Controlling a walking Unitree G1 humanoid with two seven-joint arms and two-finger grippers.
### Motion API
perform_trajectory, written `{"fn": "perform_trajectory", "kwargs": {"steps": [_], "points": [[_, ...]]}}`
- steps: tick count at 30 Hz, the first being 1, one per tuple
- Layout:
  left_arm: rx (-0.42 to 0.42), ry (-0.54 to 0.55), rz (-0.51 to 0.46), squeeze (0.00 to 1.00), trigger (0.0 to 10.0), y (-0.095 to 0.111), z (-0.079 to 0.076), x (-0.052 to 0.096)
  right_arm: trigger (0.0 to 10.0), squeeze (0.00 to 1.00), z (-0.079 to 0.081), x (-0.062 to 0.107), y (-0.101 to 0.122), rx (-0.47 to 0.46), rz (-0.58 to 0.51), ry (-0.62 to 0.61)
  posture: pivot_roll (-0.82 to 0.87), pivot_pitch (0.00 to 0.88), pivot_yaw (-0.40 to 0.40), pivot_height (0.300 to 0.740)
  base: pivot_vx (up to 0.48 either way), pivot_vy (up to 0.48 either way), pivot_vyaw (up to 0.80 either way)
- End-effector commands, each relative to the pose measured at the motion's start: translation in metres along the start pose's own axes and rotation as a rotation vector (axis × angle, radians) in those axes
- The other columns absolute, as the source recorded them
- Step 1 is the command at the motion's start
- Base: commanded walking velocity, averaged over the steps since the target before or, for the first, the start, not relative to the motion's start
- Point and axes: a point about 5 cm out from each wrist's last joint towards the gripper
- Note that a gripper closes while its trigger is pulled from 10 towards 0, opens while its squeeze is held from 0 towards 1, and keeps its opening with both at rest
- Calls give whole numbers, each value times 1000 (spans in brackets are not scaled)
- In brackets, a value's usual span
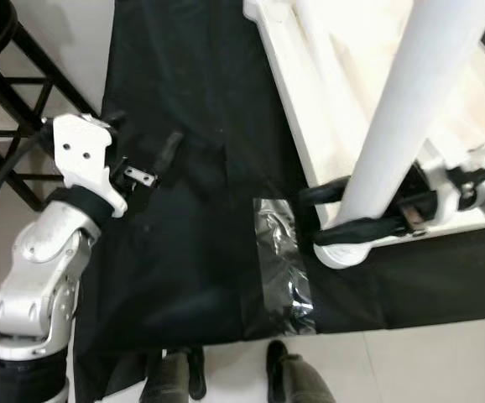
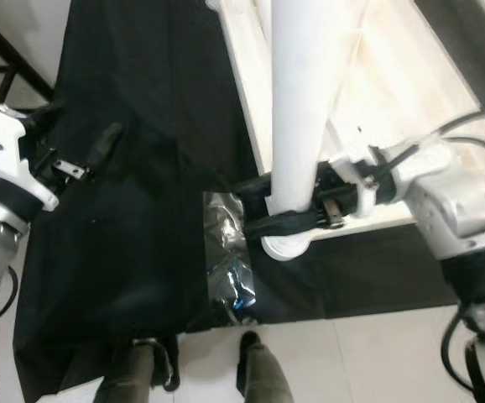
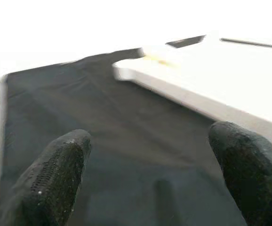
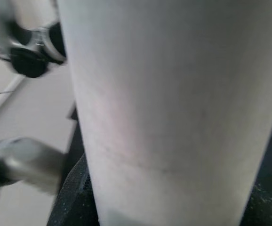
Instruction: Building children table
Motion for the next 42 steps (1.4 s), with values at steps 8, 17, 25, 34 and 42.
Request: {"fn": "perform_trajectory", "kwargs": {"steps": [8, 17, 25, 34, 42], "points": [[18, -36, 10, 0, 10000, -1, -5, 3, 10000, 0, 30, -46, -43, -226, -46, -140, -67, 356, 2, 740, 0, 0, 0], [50, -101, 4, 0, 10000, 2, -7, -2, 10000, 0, 36, -87, -69, -310, -71, -697, -55, 352, 34, 740, 0, 0, 0], [56, -109, 1, 0, 10000, 4, -7, -4, 10000, 0, 38, -94, -71, -291, -3, -783, -52, 342, 36, 740, 0, 0, 0], [79, -123, -5, 0, 10000, 8, -3, -4, 10000, 0, 34, -91, -79, -274, 133, -1029, -53, 338, 30, 740, 0, 0, 0], [120, -226, 6, 0, 10000, 11, -1, 0, 10000, 0, 37, -107, -90, -295, 186, -1205, -49, 327, 31, 740, 0, 0, 0]]}}
Point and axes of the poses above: a point about 5 cm out from each wrist's last joint towards the gripper, its own x axis pointing back from the gripper into the wrist, its own y axis along the axis of the wrist's last joint, z = x × y, and after that the axes turned 5 degrees about -x, right-handed
